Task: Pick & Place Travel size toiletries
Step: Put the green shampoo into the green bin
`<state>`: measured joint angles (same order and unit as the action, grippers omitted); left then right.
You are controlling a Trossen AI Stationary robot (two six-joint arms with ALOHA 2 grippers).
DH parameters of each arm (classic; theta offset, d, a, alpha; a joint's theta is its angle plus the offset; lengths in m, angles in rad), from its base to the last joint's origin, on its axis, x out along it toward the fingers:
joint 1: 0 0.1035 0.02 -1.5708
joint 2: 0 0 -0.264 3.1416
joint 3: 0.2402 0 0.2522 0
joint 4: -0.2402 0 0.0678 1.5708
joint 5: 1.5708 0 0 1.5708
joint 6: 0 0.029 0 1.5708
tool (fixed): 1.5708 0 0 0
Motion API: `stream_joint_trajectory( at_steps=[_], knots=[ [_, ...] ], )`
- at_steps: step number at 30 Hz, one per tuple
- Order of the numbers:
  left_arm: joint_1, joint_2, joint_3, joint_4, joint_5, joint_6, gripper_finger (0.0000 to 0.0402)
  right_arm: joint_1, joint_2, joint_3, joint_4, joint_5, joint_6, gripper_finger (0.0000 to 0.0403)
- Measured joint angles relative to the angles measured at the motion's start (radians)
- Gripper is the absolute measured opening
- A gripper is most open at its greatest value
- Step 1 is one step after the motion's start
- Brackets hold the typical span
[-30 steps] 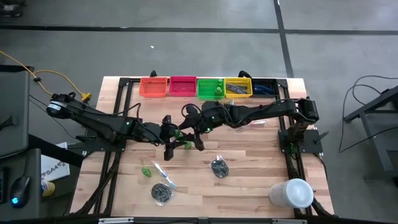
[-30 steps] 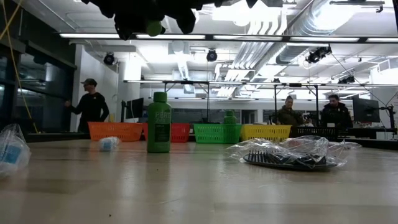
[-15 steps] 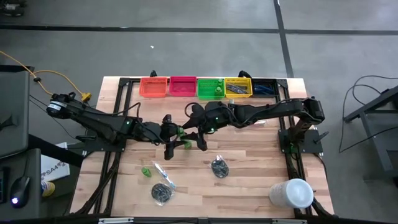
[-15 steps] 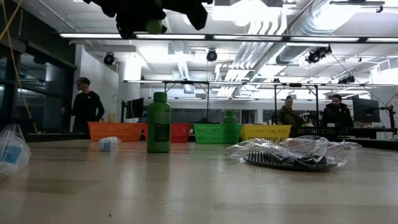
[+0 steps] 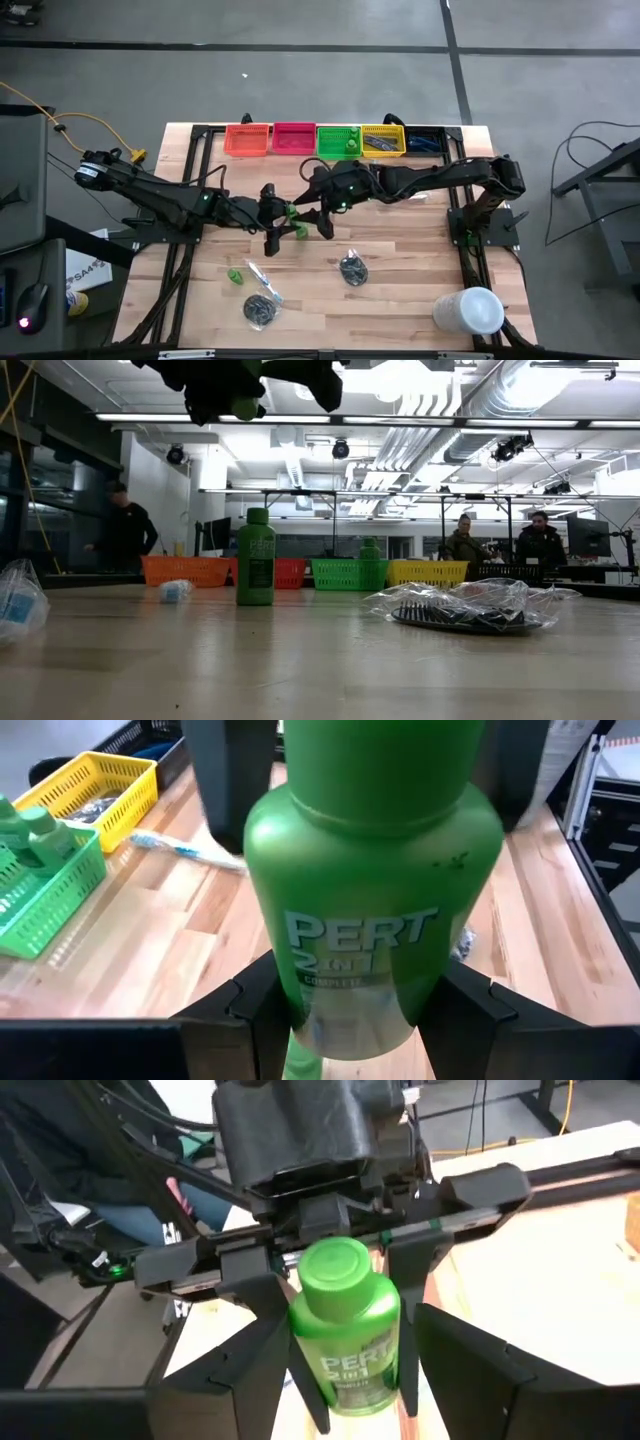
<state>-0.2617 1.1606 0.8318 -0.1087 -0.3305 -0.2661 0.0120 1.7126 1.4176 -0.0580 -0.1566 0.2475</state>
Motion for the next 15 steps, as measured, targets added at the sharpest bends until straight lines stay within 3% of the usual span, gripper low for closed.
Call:
stream_joint_trajectory(
  at_steps=[7, 15],
  knots=[
    [0.000, 0.000, -0.001, -0.001, 0.003, -0.001, 0.0169, 0.001, 0.000, 0.001, -0.017, 0.000, 0.001, 0.0211],
    [0.000, 0.000, -0.001, -0.008, -0.028, 0.000, 0.0169, 0.006, 0.000, 0.001, -0.027, 0.039, 0.159, 0.0238]
  ],
)
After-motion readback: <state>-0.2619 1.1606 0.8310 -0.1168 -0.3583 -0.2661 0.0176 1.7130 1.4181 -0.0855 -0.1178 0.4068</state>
